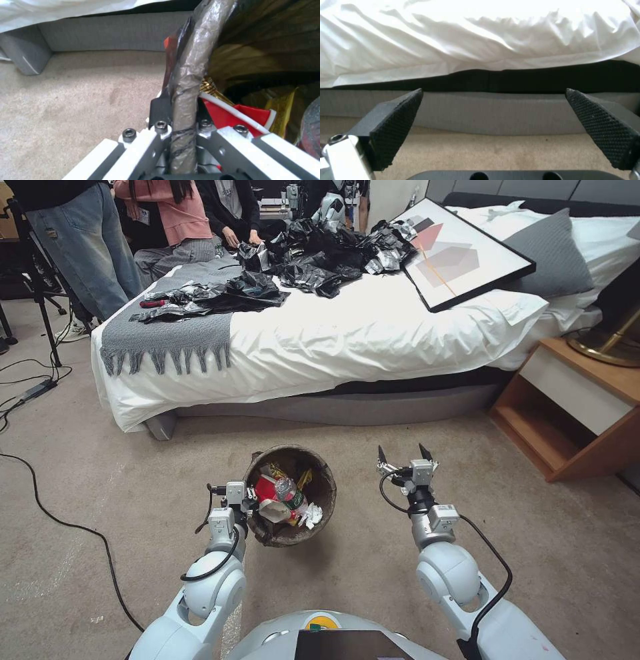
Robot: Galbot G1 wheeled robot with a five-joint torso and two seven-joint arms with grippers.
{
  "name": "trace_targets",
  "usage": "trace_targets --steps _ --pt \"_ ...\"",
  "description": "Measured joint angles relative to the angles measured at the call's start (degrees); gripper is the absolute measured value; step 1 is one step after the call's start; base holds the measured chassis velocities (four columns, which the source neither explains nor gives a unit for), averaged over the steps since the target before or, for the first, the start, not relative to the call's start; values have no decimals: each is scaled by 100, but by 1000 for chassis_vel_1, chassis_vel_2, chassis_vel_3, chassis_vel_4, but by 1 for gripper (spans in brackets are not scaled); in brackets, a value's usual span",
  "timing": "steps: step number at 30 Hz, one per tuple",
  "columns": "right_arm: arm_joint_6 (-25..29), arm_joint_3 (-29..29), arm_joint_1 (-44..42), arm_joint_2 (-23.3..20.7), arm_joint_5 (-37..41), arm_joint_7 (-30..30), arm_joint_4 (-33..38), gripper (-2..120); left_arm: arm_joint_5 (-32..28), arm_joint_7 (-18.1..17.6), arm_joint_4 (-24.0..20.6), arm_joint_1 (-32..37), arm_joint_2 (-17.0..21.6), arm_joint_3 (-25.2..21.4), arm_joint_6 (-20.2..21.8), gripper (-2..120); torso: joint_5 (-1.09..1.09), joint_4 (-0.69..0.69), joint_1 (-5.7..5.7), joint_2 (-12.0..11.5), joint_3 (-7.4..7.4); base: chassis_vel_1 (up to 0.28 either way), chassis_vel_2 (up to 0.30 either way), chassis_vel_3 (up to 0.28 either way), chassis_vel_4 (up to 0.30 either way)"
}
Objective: Pick up the trash bin, then pick up the garbage from the floor and place it into the trash bin.
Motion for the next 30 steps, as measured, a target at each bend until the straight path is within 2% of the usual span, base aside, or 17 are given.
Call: trace_targets --steps 14,30 --pt "-36 71 77 25 33 8 32 100 -8 -12 -46 32 -16 -9 17 0 -1 1 0 0 0 55 43 43 52" --pt "-104 24 141 62 80 10 80 100 -13 -6 -108 85 0 -33 23 0 -2 0 0 0 1 108 103 111 115"
